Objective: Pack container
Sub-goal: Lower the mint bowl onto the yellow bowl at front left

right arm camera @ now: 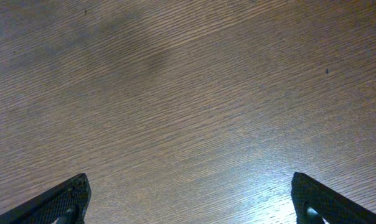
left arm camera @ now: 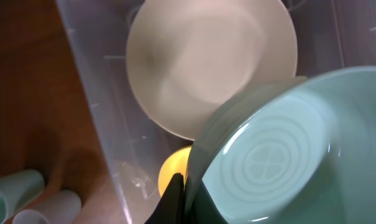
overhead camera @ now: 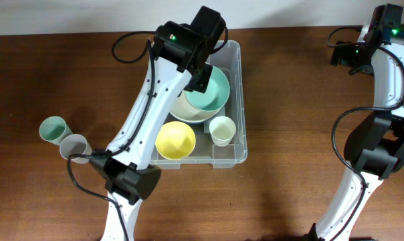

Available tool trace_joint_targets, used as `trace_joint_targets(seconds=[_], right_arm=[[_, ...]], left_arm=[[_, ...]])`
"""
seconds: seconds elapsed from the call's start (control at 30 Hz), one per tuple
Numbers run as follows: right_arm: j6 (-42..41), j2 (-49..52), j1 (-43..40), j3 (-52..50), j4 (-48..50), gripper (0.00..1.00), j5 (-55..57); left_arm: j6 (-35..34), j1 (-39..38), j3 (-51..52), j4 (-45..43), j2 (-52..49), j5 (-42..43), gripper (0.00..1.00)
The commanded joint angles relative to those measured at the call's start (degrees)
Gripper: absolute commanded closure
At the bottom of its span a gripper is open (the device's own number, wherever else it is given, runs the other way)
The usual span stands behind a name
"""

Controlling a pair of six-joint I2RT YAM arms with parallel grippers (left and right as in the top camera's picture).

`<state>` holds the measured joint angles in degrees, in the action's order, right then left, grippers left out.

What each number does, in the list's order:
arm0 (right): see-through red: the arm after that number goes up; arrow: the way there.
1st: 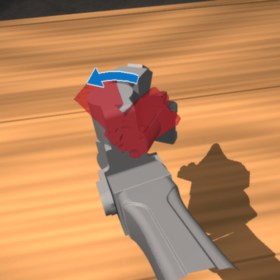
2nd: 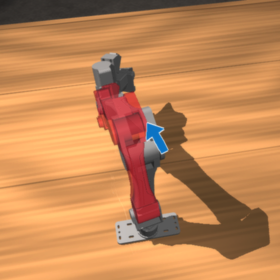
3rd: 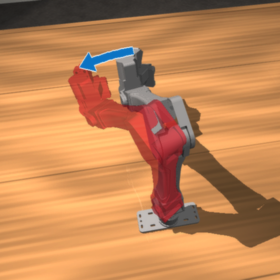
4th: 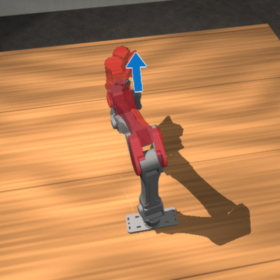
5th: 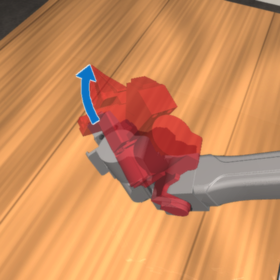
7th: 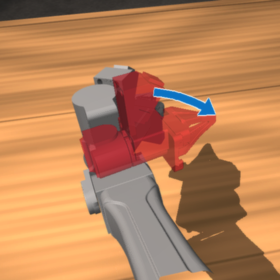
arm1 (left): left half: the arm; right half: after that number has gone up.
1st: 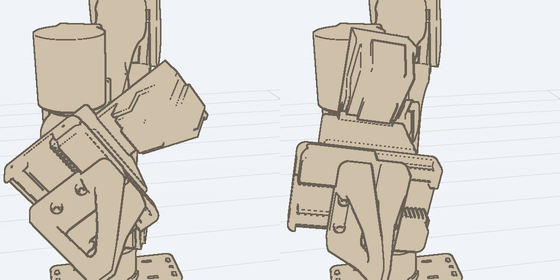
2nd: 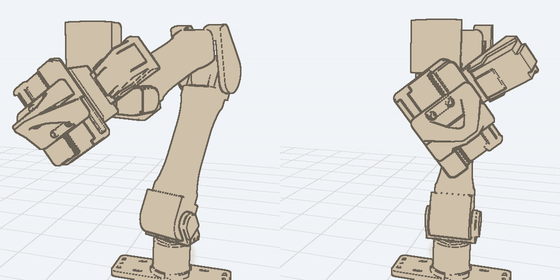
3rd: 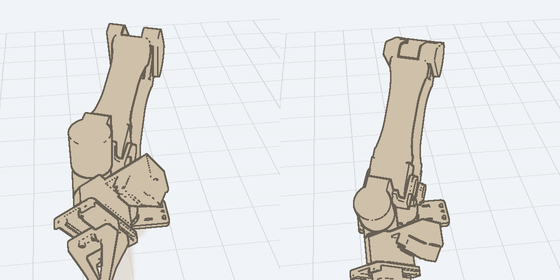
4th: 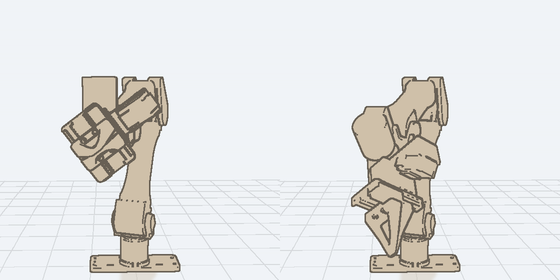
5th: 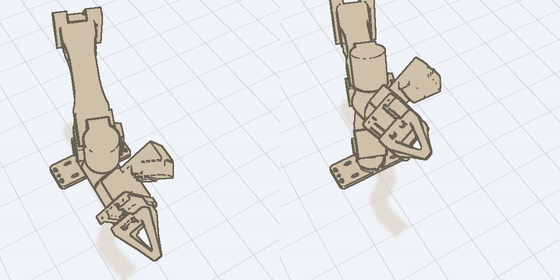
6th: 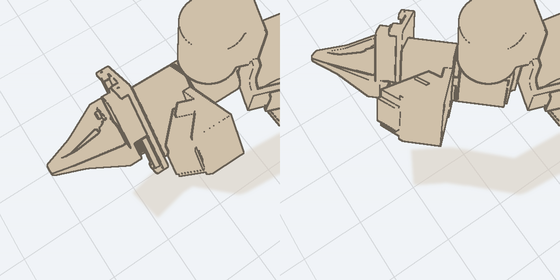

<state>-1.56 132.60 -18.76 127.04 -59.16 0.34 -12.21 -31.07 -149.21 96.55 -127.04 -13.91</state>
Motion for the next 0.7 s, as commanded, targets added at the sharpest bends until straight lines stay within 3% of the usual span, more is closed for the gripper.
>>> trace_joint_targets(seconds=[0.0,0.2,0.37,0.53,0.67], right_arm=[[-0.7,-1.0,0.0,-0.4,0.0,0.01,-0.1],[-0.7,-1.0,0.0,-0.4,0.0,0.01,-0.1],[-0.7,-1.0,0.0,-0.4,0.0,0.01,-0.1],[-0.7,-1.0,0.0,-0.4,0.0,0.01,-0.1],[-0.7,-1.0,0.0,-0.4,0.0,0.01,-0.1]], left_arm=[[-1.5,0.1,0.3,0.2,7.5,-3.1,0.99],[-3.7,0.1,7.8,0.1,21.0,-5.9,0.99],[-10.8,0.1,20.2,-2.4,32.5,-14.9,0.99],[-11.3,0.5,38.3,-18.9,40.0,-15.4,0.99],[-11.3,3.0,50.7,-29.3,40.5,-14.5,1.00]])
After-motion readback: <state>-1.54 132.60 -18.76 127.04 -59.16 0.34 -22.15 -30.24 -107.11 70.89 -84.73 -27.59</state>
